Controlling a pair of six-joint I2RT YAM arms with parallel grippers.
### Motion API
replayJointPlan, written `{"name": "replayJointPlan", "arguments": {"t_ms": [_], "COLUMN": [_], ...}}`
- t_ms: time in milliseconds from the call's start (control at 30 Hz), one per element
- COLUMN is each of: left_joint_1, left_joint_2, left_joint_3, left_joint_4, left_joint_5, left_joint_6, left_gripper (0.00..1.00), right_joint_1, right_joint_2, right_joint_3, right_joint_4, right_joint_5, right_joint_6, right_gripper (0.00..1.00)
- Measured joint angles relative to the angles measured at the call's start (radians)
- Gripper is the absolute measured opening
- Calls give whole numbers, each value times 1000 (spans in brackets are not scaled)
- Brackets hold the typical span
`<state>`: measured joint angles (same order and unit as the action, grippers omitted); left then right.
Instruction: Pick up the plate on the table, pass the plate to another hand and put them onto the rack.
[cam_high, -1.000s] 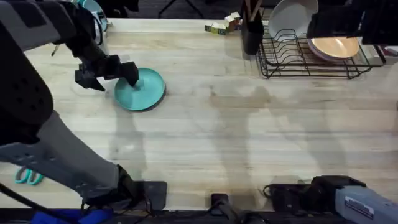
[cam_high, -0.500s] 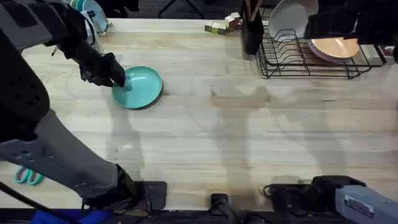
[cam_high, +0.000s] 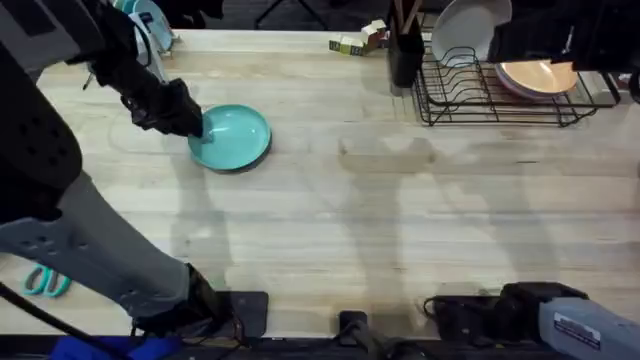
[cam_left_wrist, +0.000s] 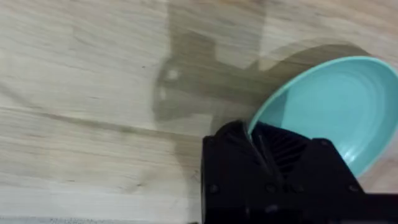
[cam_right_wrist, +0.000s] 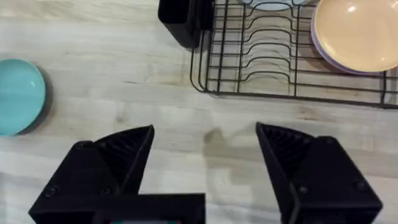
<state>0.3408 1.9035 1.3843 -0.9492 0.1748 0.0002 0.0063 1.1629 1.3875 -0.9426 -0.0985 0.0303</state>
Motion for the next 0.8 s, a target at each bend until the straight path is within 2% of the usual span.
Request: {"name": "replayJointPlan", "arguments": {"t_ms": [100, 500, 800], "left_joint_1": [-9, -71, -159], "left_joint_2": [3, 3, -8], "left_joint_3": [83, 257, 354], "left_joint_4": [-66, -204, -262], "left_joint_5": [38, 63, 147], "left_joint_6": [0, 0, 0], "left_gripper": [42, 42, 42], "right_joint_1": [0, 10, 89], "right_joint_2": [0, 0, 0], "right_joint_3": [0, 0, 0], "right_joint_4": [28, 117, 164], "right_joint_5": [0, 0, 0], "right_joint_6": [0, 28, 61], "right_gripper": [992, 992, 992]}}
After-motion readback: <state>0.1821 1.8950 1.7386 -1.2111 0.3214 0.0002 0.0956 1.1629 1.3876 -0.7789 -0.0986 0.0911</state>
